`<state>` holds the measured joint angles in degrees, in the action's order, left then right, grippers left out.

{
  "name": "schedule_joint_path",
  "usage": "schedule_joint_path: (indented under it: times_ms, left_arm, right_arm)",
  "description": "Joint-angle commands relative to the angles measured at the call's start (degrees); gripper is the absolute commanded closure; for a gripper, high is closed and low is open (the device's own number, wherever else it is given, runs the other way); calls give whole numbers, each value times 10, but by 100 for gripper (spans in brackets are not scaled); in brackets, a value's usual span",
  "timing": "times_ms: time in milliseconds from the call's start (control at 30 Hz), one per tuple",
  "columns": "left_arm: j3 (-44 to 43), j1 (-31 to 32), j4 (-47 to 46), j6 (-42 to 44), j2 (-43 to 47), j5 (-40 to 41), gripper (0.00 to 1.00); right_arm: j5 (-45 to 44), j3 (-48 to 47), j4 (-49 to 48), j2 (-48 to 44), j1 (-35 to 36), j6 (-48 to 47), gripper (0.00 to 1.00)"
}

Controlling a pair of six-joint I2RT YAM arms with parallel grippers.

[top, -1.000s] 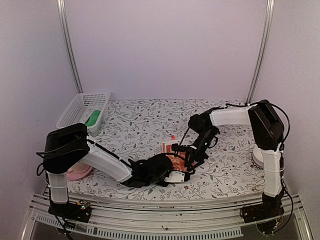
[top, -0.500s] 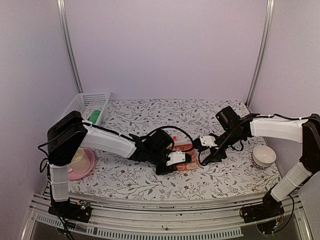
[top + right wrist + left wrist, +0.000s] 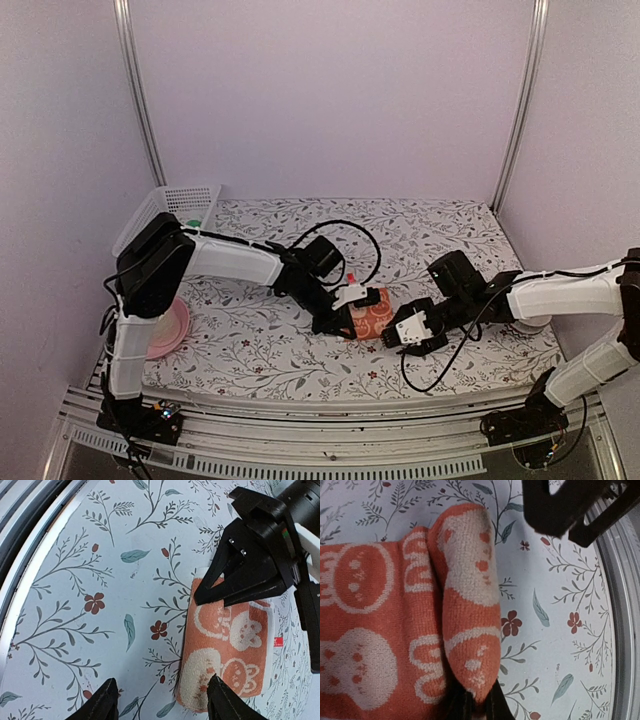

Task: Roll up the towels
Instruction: Roll the towel at the center of the board.

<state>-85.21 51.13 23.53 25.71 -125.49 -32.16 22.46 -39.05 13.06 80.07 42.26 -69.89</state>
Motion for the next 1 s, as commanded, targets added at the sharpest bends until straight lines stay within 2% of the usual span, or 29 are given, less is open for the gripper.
schedule_joint_path:
  times_ms: [0, 200, 367, 533, 767, 967]
  left_arm:
    - [-6, -2, 125, -8, -56, -23, 100]
    - [-21, -4, 137, -4, -66, -22, 100]
    - [-31, -8, 146, -3, -73, -30, 100]
    - [-36, -11, 149, -3, -80, -36, 100]
    - [-40, -12, 151, -6, -90, -35, 100]
    - [-46, -13, 152, -7, -90, -34, 100]
  right_arm:
    - [-77, 16, -120, 28, 40, 19, 39]
    - [-136, 14, -177, 76, 68, 34, 39]
    - [-160, 21, -197, 99, 78, 36, 47]
    - [-167, 41, -223, 85, 82, 32, 48]
    - [-137, 69, -234, 33, 90, 21, 42]
    - [-154, 64, -233, 55, 94, 23, 45]
